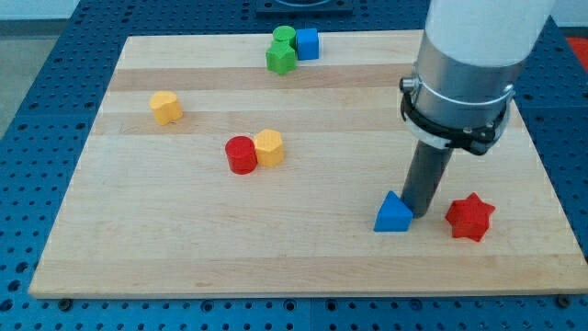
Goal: Move triangle to the bottom center of the board
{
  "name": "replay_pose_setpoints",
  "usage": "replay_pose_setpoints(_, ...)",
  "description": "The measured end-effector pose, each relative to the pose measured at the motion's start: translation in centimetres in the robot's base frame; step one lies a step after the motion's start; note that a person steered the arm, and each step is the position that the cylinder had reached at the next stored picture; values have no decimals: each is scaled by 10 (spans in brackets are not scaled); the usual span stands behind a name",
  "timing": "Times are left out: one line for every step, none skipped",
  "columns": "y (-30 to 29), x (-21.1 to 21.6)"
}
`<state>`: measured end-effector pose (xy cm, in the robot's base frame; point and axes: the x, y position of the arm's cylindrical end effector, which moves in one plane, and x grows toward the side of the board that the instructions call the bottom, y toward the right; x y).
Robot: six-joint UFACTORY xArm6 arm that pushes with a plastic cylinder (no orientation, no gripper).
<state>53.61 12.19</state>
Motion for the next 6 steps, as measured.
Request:
replay_pose_setpoints(-4,26)
replay_pose_setpoints(-44,24)
replay_pose_setpoints(-71,-10)
replay_pose_setpoints(-77,-14)
replay_pose_setpoints(-81,-14)
replay_pose_setpoints(-90,-14)
